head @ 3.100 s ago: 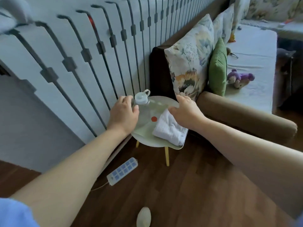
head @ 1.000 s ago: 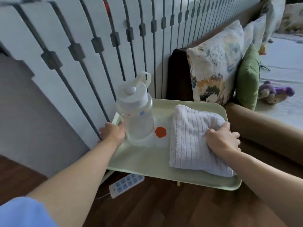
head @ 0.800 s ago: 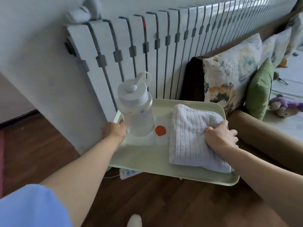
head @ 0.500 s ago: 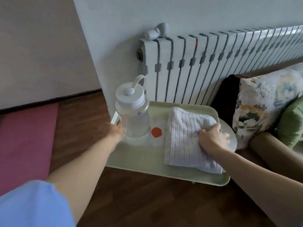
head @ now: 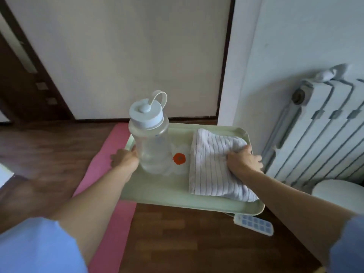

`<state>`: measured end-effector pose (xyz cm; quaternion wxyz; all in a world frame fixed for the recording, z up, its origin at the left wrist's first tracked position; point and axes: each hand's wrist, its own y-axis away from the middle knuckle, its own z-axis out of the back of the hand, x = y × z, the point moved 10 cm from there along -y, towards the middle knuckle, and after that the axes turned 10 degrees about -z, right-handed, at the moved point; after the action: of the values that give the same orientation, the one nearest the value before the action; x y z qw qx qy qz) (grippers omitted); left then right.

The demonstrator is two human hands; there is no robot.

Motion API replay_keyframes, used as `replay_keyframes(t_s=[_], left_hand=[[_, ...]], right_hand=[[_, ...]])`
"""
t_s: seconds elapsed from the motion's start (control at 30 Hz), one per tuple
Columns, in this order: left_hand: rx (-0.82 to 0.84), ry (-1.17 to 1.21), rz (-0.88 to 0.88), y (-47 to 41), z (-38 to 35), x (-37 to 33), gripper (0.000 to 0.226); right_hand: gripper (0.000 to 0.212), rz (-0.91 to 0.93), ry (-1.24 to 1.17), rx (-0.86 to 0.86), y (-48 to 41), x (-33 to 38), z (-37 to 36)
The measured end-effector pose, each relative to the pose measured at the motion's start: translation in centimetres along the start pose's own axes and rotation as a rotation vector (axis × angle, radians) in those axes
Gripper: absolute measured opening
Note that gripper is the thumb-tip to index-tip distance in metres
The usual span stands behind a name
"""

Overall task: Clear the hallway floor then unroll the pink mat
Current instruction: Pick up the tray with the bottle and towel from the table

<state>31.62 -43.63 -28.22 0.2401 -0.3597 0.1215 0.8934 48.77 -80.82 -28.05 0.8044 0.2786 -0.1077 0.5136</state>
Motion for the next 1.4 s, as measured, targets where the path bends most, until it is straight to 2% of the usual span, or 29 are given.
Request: replay_keyframes(t_s=[0.23,0.47,0.73,0.9,1.4], left_hand=[[-0.066,0.075,0.047,-10.5,7.5,6.6,0.065],[-0.12,0.063,0.12,-20.2,8.0,9.3,0.063],[-0.123,0.058,0.232,-30.9,3.7,8.6,0.064],[-0.119,0.068,0.282,-39.5,0.5,6.3,0.066],[-0.007,0.019,0.205,-65.0,-12.8,1.6,0.069]], right_hand=[[0.056,0.098,0.03,0.05,4.4,12.5,-9.0],[0.06,0.146,0.06,0.066,2.9,22.7,-14.5],[0.065,0.197,0.092,0.09,-5.0,34.6,-20.3],[0.056,0.195,0.099,0.071,-10.7,41.9,-23.8],[0.07,0.099,0.056,0.05,-27.6,56.9,-34.5]])
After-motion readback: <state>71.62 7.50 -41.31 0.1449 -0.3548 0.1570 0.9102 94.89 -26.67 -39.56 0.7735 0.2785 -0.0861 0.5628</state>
